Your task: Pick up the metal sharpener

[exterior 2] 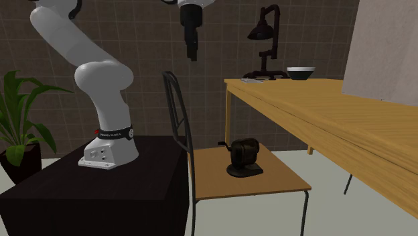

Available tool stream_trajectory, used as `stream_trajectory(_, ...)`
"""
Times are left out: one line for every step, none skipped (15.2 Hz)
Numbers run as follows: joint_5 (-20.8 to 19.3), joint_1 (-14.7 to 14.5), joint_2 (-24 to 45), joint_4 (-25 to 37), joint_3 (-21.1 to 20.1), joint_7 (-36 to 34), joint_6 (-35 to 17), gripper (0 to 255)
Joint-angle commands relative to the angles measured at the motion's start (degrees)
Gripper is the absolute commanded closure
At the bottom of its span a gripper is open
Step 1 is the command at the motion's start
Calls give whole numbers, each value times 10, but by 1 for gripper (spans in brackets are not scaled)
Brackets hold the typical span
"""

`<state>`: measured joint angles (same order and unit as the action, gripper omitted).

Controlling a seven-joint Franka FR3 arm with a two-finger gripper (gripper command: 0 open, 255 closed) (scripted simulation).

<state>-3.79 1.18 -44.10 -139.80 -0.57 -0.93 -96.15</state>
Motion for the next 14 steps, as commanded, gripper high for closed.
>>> stream_trajectory(0,0,0,0,0,0,0,0)
stream_trajectory(3,0,6,-14,1,-2,-21,0)
stream_trajectory(5,-1,14,-28,2,-4,-42,0)
stream_trajectory(8,-1,22,-41,3,-6,-64,0)
stream_trajectory(11,-2,31,-53,4,-8,-86,0)
stream_trajectory(13,-2,41,-64,5,-10,-108,0)
stream_trajectory(16,-3,53,-75,6,-11,-130,0)
stream_trajectory(19,-4,65,-84,7,-13,-153,0)
stream_trajectory(22,-4,79,-93,7,-14,-176,0)
stream_trajectory(25,-5,93,-101,8,-15,-200,0)
stream_trajectory(28,-7,109,-109,9,-16,-223,0)
stream_trajectory(32,-8,126,-115,10,-17,-247,0)
stream_trajectory(36,-9,143,-120,11,-17,-270,0)
stream_trajectory(40,-11,162,-125,11,-17,-294,0)
